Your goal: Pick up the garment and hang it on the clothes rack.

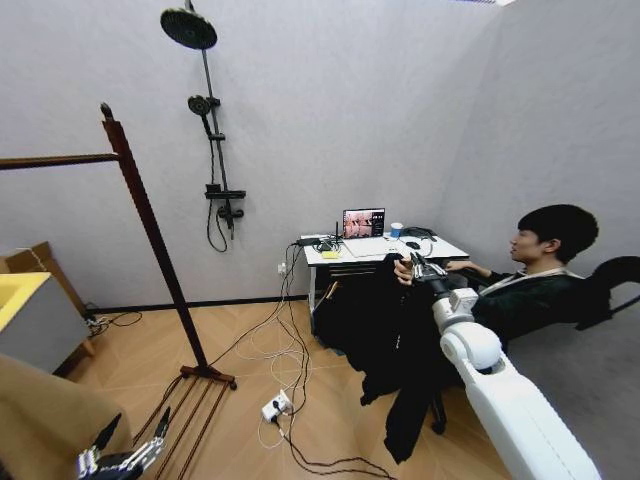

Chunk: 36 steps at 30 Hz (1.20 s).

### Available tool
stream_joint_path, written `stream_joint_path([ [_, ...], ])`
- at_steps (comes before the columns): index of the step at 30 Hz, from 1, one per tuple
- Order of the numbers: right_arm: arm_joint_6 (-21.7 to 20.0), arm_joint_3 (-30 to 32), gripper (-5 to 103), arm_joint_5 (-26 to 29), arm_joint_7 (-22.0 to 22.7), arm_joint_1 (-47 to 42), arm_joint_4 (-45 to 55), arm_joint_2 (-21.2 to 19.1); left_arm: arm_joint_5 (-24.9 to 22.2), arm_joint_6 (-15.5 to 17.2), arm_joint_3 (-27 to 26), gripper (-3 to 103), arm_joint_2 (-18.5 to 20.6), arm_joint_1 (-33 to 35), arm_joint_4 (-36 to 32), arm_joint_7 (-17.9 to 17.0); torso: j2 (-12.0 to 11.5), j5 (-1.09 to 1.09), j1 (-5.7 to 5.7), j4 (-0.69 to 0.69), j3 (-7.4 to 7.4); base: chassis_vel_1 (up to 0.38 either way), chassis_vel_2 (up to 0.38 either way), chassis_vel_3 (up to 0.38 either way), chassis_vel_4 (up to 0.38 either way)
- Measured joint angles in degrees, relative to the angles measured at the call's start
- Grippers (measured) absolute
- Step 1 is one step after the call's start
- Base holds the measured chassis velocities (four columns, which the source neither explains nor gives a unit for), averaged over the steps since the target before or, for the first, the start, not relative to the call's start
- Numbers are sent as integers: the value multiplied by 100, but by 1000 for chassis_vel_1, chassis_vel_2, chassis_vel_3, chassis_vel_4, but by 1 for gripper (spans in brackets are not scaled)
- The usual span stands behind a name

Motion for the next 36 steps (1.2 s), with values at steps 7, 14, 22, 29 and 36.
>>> stream_joint_path([
  [7, 48, 17, 10, 84, 13, 99, 47, -49, 0, 0, 0, 100, 0, 0, 0, 0, 0, -1, 0, 0, 0, 0, 0, 0, 0],
  [14, 98, 22, 10, 438, 19, 136, 220, -127, 0, 0, 0, 100, 0, 0, 0, 0, 0, -2, 0, 0, 0, 0, 0, 0, 0],
  [22, -177, 14, 10, 2320, -191, -422, 959, -230, 0, 0, 0, 100, 0, 0, 0, 0, 0, -1, 0, 0, -1, 0, 0, 0, 0],
  [29, -285, -171, 10, 3174, -617, -283, 1363, -473, 0, 0, 0, 100, 0, 0, 0, 0, 0, -3, 0, 1, -1, 0, 0, 0, 0],
  [36, -477, -273, 10, 2859, -430, -222, 1583, -528, 0, 0, 0, 100, 0, 0, 0, 0, 0, -1, 0, 1, 0, 0, 0, 0, 0],
])
